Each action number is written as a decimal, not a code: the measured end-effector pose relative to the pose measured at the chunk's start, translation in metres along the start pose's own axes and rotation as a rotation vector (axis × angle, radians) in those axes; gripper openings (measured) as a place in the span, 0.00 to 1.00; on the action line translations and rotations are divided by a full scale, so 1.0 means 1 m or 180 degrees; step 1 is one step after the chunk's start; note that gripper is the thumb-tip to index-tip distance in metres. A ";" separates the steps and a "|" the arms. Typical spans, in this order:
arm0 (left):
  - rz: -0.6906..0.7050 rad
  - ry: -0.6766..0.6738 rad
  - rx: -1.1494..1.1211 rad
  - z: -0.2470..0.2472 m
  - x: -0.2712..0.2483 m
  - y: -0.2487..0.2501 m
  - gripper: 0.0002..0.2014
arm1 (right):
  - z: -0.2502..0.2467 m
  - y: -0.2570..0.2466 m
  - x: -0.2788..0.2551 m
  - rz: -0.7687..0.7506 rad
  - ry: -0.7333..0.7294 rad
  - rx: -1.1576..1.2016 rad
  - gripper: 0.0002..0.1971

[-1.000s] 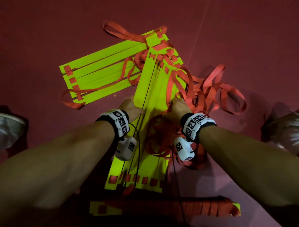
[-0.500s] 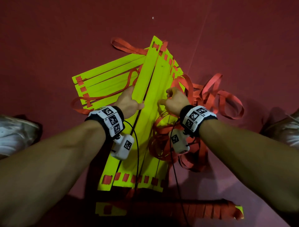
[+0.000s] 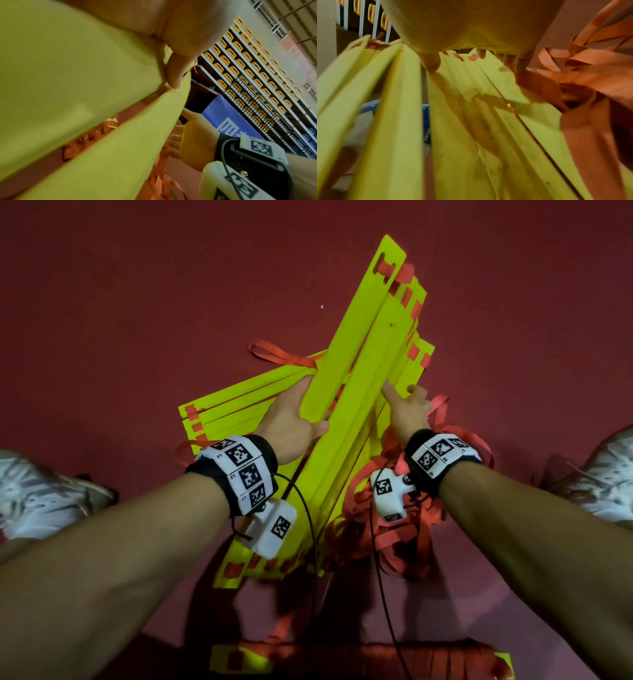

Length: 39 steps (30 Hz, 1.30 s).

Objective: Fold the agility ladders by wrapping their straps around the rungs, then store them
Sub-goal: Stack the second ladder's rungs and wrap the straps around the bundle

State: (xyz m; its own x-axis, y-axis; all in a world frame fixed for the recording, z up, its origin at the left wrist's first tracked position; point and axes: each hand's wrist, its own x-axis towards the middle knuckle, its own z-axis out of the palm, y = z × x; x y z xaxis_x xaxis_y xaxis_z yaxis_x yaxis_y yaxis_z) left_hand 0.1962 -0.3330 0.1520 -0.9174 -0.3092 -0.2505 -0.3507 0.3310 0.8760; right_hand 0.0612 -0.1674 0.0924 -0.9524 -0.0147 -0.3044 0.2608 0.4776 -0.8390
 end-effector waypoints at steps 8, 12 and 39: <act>0.0505 0.0023 -0.0155 -0.015 -0.021 0.031 0.40 | -0.041 -0.033 -0.014 -0.0112 -0.0264 0.0991 0.70; 0.0621 0.0108 -0.0231 -0.022 -0.029 0.038 0.32 | -0.050 -0.046 -0.019 -0.0151 -0.0709 0.1764 0.73; 0.1142 0.0211 -0.0241 -0.032 -0.047 0.099 0.37 | -0.056 -0.168 -0.116 -0.1233 -0.1633 0.2163 0.30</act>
State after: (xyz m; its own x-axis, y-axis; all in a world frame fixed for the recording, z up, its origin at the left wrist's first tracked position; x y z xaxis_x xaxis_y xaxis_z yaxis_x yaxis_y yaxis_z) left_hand 0.2110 -0.3140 0.2637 -0.9644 -0.2434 0.1030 0.0080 0.3626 0.9319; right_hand 0.1192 -0.1972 0.2940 -0.8484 -0.5287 0.0257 0.1302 -0.2556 -0.9580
